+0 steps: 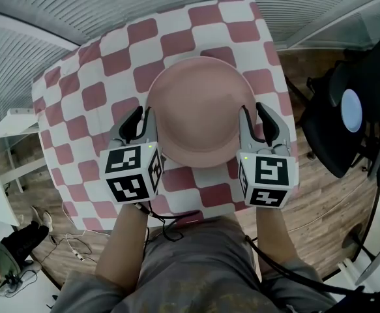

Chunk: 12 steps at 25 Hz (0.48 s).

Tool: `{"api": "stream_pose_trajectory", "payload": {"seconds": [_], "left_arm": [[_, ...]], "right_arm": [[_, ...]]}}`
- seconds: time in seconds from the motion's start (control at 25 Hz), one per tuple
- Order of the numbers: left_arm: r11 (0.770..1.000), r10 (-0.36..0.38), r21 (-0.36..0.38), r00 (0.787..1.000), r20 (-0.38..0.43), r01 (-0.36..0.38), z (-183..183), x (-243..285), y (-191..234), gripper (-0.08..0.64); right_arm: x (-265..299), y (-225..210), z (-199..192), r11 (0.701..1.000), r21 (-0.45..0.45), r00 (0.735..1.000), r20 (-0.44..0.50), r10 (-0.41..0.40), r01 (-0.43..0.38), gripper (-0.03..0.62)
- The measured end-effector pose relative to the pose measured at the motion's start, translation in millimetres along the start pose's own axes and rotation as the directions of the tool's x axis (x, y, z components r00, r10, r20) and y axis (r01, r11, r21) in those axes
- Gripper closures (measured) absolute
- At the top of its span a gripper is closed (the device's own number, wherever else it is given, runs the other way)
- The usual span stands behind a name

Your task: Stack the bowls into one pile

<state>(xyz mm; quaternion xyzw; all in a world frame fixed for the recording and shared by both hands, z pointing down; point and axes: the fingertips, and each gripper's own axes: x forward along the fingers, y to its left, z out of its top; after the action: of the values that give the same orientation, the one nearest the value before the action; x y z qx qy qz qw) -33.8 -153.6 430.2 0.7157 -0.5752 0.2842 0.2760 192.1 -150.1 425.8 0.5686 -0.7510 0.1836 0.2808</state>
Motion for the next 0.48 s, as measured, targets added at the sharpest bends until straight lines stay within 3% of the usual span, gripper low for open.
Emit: {"api": "stream_pose_trajectory", "payload": {"seconds": [0.48], "left_arm": [[1.000,0.006,-0.001,1.000,0.005,-0.006,-1.3,-1.2,2.0,0.491]], "right_arm": [[6.3,8.5,-13.9,0.997,0.037,0.996,-0.056,0.064,-0.062,0.448]]}}
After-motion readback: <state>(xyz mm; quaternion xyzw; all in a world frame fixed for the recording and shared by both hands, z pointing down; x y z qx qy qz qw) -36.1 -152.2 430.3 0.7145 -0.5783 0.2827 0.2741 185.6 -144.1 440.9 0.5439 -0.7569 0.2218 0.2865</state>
